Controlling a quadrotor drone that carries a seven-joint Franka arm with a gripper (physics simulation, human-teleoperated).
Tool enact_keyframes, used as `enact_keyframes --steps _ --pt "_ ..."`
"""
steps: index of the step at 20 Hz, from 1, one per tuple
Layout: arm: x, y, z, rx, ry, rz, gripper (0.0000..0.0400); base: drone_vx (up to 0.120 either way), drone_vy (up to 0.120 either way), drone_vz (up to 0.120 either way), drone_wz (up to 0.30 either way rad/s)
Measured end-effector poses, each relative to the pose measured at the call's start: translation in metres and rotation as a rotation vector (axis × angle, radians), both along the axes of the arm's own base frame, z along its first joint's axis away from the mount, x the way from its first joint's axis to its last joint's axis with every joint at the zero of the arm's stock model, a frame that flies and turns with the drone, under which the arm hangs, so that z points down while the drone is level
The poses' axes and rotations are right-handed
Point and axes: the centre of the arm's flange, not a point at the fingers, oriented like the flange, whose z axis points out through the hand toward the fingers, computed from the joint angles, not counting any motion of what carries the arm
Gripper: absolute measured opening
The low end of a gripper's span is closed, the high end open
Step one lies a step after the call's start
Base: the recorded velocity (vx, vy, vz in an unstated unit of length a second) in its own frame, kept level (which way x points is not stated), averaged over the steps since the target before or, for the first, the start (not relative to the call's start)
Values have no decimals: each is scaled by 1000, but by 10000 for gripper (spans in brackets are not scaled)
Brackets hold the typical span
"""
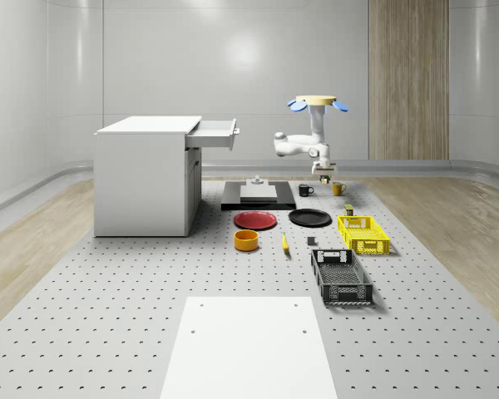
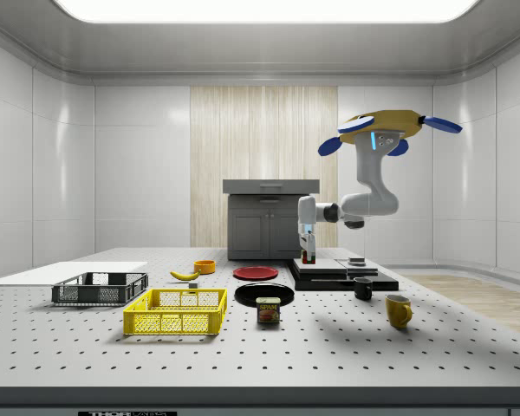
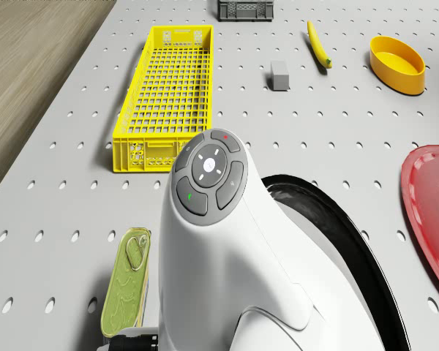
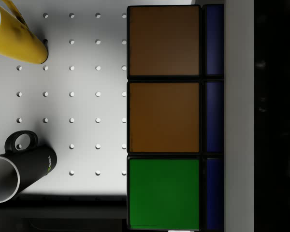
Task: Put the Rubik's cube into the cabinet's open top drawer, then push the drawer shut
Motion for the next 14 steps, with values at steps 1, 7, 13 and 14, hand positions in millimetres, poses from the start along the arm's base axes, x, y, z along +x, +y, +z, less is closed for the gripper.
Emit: enact_keyframes --steps 1,7,13,14 --pt "0 0 0 0 0 0 325 0 -120 120 0" --pt "0 0 0 0 0 0 325 0 -120 120 0" --pt "0 0 0 0 0 0 325 0 -120 120 0" --pt "0 0 0 0 0 0 325 0 -120 120 0"
